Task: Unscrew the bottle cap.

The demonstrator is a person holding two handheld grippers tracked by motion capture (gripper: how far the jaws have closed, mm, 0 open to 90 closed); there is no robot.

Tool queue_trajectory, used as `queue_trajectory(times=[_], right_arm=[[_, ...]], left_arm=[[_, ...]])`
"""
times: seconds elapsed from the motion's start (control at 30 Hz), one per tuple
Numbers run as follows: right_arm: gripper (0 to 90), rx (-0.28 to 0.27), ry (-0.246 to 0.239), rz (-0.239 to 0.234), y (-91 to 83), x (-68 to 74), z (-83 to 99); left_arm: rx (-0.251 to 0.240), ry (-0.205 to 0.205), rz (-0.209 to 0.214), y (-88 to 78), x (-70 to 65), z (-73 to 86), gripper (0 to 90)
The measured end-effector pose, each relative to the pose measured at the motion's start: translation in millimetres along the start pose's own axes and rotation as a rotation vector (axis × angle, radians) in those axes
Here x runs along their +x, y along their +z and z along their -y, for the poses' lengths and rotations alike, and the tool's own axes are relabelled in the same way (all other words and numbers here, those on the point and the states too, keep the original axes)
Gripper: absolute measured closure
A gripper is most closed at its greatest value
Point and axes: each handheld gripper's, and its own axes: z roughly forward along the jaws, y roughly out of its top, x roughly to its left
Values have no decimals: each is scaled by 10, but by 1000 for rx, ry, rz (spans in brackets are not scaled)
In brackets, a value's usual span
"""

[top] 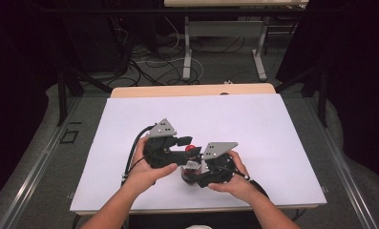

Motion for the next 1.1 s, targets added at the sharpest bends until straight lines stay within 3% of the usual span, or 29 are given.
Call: queue_trajectory(times=[0.2, 0.3, 0.4, 0.53, 0.73, 0.8, 0.87, 0.93, 1.1], right_arm=[[303, -3, -15, -27, -7, 4, -8], [303, 13, -27, -54, -9, 14, -14], [303, 1, -37, -56, 6, 30, -13], [303, 1, -26, -42, -1, 31, -13], [303, 9, -11, 2, 0, 19, -15], [303, 1, -8, 23, 9, 21, -12], [302, 5, -13, 11, 5, 0, -12], [302, 0, 0, 9, 1, -7, -2], [302, 8, 3, -6, 5, -18, 6]], left_arm=[[71, 77, 107, -23, 115, 0, 518], [84, 71, 170, 14, 163, 29, 555], [71, 62, 176, 26, 178, 47, 599], [38, 53, 110, 26, 110, 67, 607], [13, -10, -115, 75, -125, 76, 610], [7, -16, -158, 95, -172, 78, 609], [4, -36, -150, 105, -167, 74, 605], [-10, -36, -114, 82, -137, 59, 550], [-5, -4, -41, -22, -41, 28, 506]])
